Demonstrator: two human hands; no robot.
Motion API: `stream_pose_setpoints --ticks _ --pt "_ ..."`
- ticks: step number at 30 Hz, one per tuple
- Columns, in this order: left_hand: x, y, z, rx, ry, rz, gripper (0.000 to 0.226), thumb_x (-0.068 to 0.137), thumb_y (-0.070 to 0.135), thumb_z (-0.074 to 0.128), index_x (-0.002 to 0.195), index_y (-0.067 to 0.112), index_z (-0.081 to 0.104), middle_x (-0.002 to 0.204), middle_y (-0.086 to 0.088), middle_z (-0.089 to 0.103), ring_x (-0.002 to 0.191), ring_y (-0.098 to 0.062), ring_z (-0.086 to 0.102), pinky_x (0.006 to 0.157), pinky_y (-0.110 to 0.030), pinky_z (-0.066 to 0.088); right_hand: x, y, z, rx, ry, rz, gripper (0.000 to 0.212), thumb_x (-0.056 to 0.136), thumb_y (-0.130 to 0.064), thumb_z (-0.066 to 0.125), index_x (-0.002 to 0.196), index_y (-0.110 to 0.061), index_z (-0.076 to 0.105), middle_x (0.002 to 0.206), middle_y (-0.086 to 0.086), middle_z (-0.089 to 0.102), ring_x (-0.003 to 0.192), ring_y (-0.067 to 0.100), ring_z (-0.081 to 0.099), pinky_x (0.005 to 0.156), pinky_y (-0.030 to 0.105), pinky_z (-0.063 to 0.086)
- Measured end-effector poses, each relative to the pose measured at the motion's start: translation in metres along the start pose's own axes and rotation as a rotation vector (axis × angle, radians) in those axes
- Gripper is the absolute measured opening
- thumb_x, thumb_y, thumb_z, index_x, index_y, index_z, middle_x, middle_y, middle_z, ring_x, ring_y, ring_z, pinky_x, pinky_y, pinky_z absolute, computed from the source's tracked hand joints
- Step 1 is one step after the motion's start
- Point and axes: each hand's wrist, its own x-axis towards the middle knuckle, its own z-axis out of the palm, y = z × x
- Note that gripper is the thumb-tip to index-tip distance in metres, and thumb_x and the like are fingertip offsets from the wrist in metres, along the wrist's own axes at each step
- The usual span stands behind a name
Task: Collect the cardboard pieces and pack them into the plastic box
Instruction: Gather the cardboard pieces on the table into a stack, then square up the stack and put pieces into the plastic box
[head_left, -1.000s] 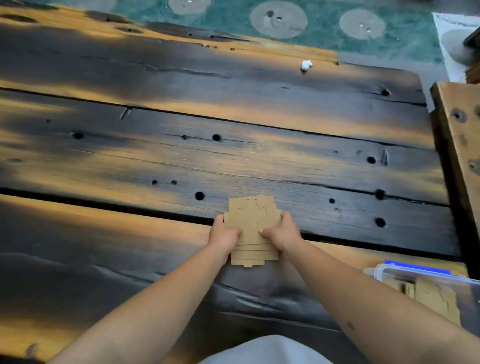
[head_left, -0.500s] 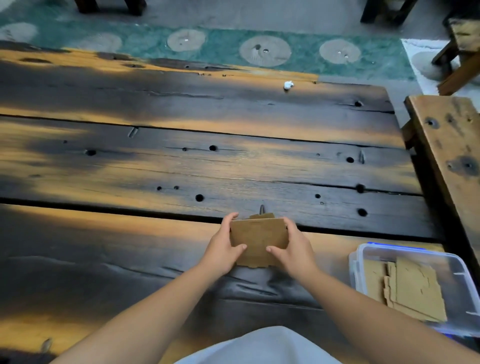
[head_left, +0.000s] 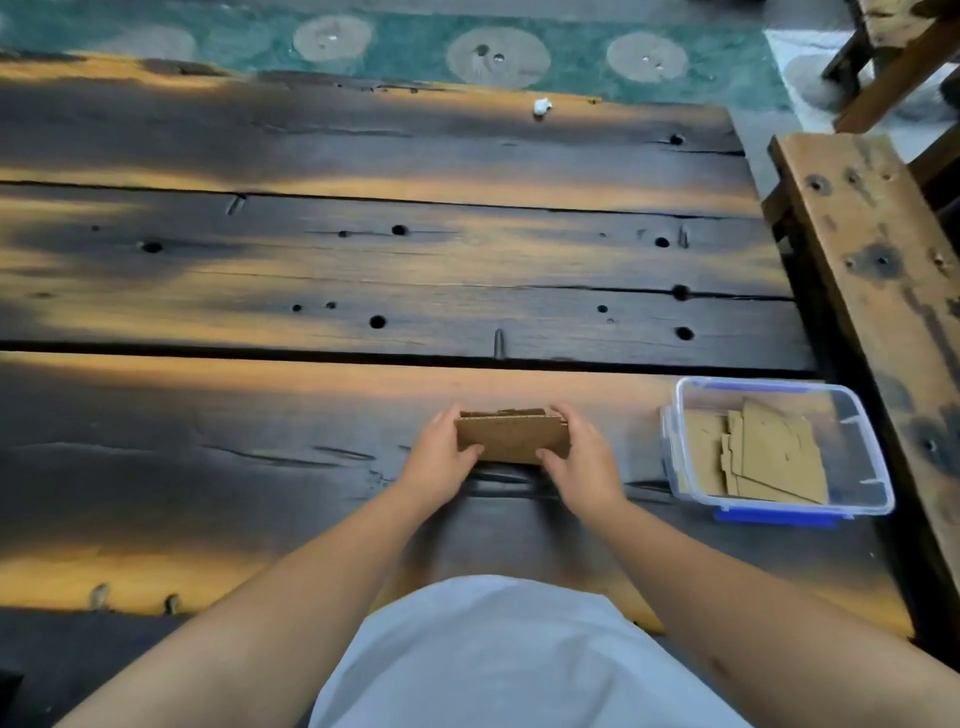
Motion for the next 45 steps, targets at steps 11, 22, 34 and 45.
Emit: stream_pose_setpoints --ticks 11,22,34,45 --pt "-0.008 -0.018 0.007 -0.010 -0.054 -0.052 0.098 0.077 0.023 0.078 0.148 0.043 0.015 0.144 -0.001 0.049 0.128 -0.017 0.048 0.099 -0.023 0.036 -0.008 0.009 0.004 -0.038 -0.024 0.035 0.083 0.076 -0.016 0.078 0.145 -0.027 0.033 0.134 0.003 0.047 0.119 0.018 0.048 0.098 0.023 0.034" --pt "-0.001 -0.014 0.013 -0.278 -0.048 -0.065 0.038 0.075 0.037 0.078 0.102 0.043 0.051 0.100 0.014 0.064 0.086 0.001 0.060 0.075 -0.013 0.046 -0.003 0.002 0.006 -0.086 -0.092 0.008 0.069 0.080 -0.015 0.075 0.139 -0.020 0.041 0.130 0.005 0.046 0.119 0.022 0.049 0.103 0.032 0.039" --pt "0.006 -0.007 0.010 -0.354 -0.135 -0.052 0.011 0.085 0.020 0.072 0.086 0.025 0.062 0.081 0.001 0.065 0.075 -0.016 0.055 0.077 -0.038 0.048 0.013 -0.036 -0.022 -0.294 -0.084 -0.424 0.048 0.081 -0.032 0.073 0.125 -0.018 0.059 0.121 0.005 0.055 0.117 0.026 0.045 0.098 0.042 0.044" --pt "-0.001 -0.004 0.008 -0.266 -0.123 0.001 0.017 0.084 0.020 0.071 0.082 0.035 0.063 0.076 0.011 0.063 0.071 -0.007 0.053 0.069 -0.027 0.043 0.018 -0.058 -0.031 -0.468 -0.156 -0.662 0.009 0.087 -0.014 0.064 0.093 -0.009 0.069 0.090 0.008 0.070 0.097 0.033 0.058 0.079 0.039 0.048"
